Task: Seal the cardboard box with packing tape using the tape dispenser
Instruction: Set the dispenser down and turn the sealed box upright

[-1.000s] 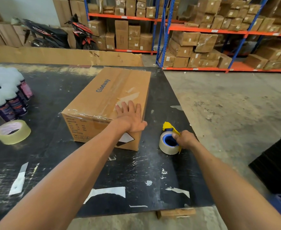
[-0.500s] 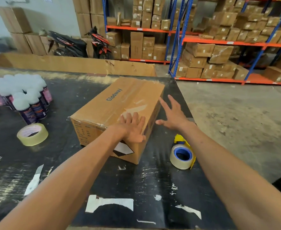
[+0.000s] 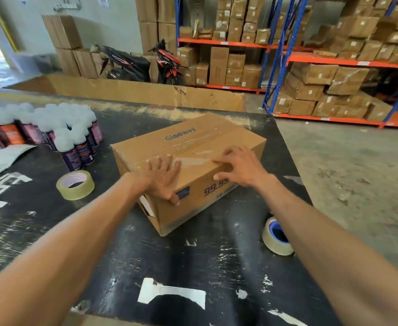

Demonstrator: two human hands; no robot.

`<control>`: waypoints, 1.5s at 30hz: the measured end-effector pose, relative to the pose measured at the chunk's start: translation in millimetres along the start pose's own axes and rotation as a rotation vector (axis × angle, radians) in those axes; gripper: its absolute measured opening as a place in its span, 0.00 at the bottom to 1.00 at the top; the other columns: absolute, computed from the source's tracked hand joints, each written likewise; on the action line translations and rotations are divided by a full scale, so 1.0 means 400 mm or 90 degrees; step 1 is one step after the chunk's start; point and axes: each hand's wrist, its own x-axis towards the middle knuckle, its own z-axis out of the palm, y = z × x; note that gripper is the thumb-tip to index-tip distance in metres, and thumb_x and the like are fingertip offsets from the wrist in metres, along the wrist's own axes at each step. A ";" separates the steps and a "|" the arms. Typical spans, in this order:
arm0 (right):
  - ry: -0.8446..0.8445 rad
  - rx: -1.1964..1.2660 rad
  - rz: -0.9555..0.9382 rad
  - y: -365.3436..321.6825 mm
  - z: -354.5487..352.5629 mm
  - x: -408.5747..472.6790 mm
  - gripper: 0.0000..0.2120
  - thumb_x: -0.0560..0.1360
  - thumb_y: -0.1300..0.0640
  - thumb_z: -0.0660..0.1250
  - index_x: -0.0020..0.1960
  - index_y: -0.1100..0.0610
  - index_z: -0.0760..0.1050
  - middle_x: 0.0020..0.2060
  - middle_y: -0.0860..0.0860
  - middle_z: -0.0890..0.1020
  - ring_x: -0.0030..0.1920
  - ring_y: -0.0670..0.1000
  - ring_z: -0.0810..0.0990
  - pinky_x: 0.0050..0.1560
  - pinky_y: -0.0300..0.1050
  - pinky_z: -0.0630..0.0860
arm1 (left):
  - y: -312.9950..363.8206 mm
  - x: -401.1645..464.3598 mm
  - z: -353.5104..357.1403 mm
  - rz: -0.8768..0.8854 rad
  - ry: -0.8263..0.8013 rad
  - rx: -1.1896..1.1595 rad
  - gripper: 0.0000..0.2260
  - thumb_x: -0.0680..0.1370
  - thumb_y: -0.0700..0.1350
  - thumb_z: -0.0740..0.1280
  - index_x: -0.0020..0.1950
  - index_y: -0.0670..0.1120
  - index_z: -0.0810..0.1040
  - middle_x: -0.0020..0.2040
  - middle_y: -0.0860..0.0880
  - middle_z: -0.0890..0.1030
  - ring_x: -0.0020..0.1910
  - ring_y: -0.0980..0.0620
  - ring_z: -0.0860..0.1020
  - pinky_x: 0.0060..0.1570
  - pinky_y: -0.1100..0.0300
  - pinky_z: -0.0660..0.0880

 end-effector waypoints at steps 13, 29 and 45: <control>-0.154 0.021 0.142 0.138 -0.013 -0.077 0.50 0.61 0.19 0.63 0.77 0.31 0.48 0.79 0.46 0.52 0.77 0.58 0.47 0.72 0.71 0.46 | -0.119 0.004 0.030 -0.148 0.132 -0.032 0.58 0.65 0.59 0.80 0.77 0.69 0.36 0.81 0.57 0.38 0.79 0.34 0.40 0.63 0.17 0.47; -0.152 0.135 0.199 0.109 0.011 -0.138 0.48 0.67 0.25 0.65 0.78 0.32 0.43 0.80 0.43 0.40 0.79 0.56 0.35 0.74 0.72 0.51 | -0.135 0.023 0.022 -0.131 0.162 -0.053 0.58 0.65 0.53 0.80 0.77 0.70 0.39 0.82 0.55 0.42 0.78 0.36 0.44 0.67 0.22 0.53; -0.131 0.122 0.206 0.104 0.022 -0.144 0.48 0.66 0.25 0.64 0.78 0.33 0.43 0.81 0.45 0.41 0.79 0.57 0.36 0.75 0.69 0.50 | -0.149 0.043 0.026 -0.118 0.166 -0.067 0.57 0.66 0.51 0.80 0.77 0.71 0.39 0.82 0.55 0.42 0.79 0.36 0.42 0.67 0.22 0.51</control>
